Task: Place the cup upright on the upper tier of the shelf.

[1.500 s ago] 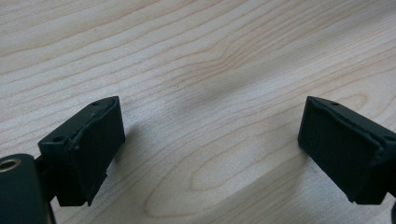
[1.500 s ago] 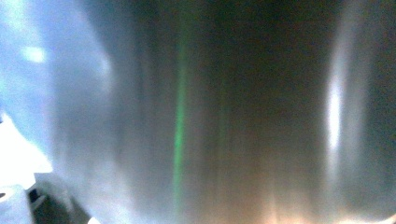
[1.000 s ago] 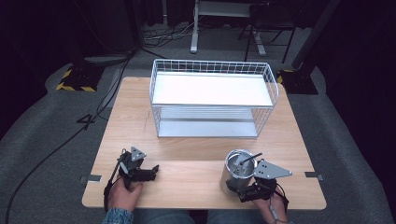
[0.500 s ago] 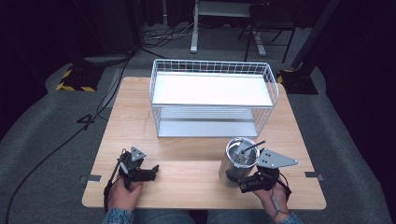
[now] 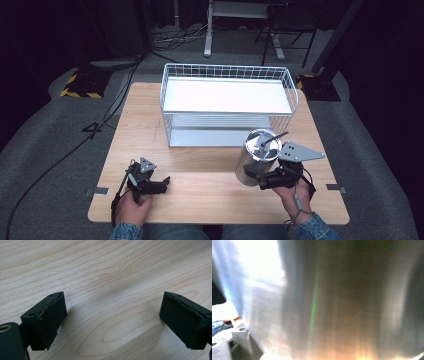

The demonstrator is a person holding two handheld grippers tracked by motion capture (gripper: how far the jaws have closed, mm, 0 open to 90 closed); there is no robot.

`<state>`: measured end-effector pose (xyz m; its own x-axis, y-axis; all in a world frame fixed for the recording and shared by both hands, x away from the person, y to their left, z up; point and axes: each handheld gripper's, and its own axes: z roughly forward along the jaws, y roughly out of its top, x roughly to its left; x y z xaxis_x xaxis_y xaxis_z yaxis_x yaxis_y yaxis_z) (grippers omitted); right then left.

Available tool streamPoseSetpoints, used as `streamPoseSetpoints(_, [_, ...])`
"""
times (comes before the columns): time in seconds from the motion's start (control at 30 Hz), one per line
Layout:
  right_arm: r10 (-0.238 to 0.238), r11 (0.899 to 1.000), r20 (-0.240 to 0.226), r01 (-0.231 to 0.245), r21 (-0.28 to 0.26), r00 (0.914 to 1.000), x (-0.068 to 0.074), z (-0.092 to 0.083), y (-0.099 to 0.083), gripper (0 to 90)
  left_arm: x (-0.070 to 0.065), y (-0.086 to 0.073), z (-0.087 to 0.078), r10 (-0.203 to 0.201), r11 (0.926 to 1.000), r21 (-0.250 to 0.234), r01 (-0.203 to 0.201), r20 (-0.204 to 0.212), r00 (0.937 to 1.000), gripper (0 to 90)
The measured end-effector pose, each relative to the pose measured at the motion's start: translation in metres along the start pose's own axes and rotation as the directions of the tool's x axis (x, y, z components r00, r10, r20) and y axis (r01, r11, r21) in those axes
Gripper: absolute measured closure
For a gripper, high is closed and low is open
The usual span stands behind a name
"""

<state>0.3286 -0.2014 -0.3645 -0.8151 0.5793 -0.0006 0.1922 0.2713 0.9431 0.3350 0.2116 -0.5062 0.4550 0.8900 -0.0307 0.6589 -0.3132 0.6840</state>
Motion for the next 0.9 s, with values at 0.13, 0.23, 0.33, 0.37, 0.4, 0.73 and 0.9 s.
streamPoseSetpoints(0.13, [-0.013, 1.0, 0.003, 0.013, -0.008, 0.9999, -0.005, 0.001, 0.02, 3.6, 0.0, 0.0, 0.0, 0.0, 1.0, 0.0, 0.0, 0.0, 1.0, 7.8])
streamPoseSetpoints(0.23, [-0.017, 1.0, 0.004, 0.017, -0.007, 0.9998, -0.007, 0.002, 0.026, 3.6, 0.0, 0.0, 0.0, 0.0, 1.0, 0.0, 0.0, 0.0, 1.0, 7.8])
streamPoseSetpoints(0.33, [-0.021, 1.0, 0.012, 0.021, -0.006, 0.9997, -0.011, 0.004, 0.041, 3.6, 0.0, 0.0, 0.0, -0.001, 1.0, 0.0, 0.001, -0.001, 1.0, 7.8])
streamPoseSetpoints(0.37, [-0.021, 1.0, 0.012, 0.021, -0.006, 0.9997, -0.011, 0.004, 0.041, 3.6, 0.0, 0.0, 0.0, 0.0, 1.0, 0.001, 0.0, -0.001, 1.0, 7.8])
streamPoseSetpoints(0.4, [-0.02, 1.0, 0.011, 0.02, -0.006, 0.9997, -0.011, 0.004, 0.043, 3.6, 0.0, 0.0, 0.0, 0.0, 1.0, 0.001, 0.0, -0.001, 1.0, 7.8])
streamPoseSetpoints(0.73, [-0.048, 0.999, 0.027, 0.048, 0.001, 0.9985, -0.019, 0.014, 0.078, 3.6, 0.0, 0.0, 0.0, 0.0, 1.0, 0.001, 0.0, -0.001, 1.0, 7.8])
streamPoseSetpoints(0.9, [-0.039, 0.999, 0.029, 0.04, -0.015, 0.9988, -0.027, 0.018, 0.096, 3.6, 0.0, 0.0, 0.0, -0.003, 1.0, 0.001, 0.003, -0.002, 1.0, 7.8])
